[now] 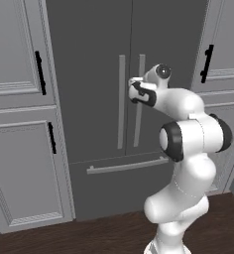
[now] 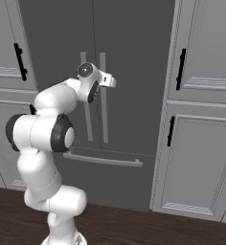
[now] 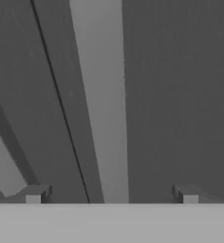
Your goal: Take the strawberry from the fridge and place it on top of the pancake, located on the dining counter.
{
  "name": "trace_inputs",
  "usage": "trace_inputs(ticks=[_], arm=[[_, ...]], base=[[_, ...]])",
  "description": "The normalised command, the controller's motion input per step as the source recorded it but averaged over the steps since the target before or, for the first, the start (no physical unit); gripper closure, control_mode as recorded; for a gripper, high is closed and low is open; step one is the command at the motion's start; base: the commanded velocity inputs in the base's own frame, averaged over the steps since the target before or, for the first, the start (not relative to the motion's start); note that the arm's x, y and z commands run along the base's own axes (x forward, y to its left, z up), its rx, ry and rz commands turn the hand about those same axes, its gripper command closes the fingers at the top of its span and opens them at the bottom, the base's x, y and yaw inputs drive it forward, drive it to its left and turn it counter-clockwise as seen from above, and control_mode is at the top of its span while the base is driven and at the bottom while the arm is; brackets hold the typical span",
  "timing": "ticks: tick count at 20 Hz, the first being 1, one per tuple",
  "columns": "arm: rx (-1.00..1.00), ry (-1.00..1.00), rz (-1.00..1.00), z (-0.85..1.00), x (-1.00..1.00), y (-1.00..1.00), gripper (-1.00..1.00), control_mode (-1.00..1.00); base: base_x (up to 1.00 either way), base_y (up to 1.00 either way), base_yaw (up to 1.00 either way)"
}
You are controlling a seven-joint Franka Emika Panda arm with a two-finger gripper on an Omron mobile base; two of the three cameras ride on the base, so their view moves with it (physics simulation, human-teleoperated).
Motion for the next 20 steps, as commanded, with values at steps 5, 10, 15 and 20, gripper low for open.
trace_inputs(ticks=[5, 10, 15, 20], arm=[[-0.01, -0.11, 0.00, -0.05, 0.44, -0.14, -1.00, -1.00], [0.00, -0.02, 0.00, -0.06, 0.60, -0.19, -1.00, -1.00], [0.00, 0.00, 0.01, -0.01, 0.39, -0.12, -1.00, -1.00], [0.00, 0.02, 0.01, 0.00, 0.17, 0.00, 1.00, -1.00]], base=[[0.00, 0.00, 0.00], [0.00, 0.00, 0.00], [0.00, 0.00, 0.00], [0.00, 0.00, 0.00]])
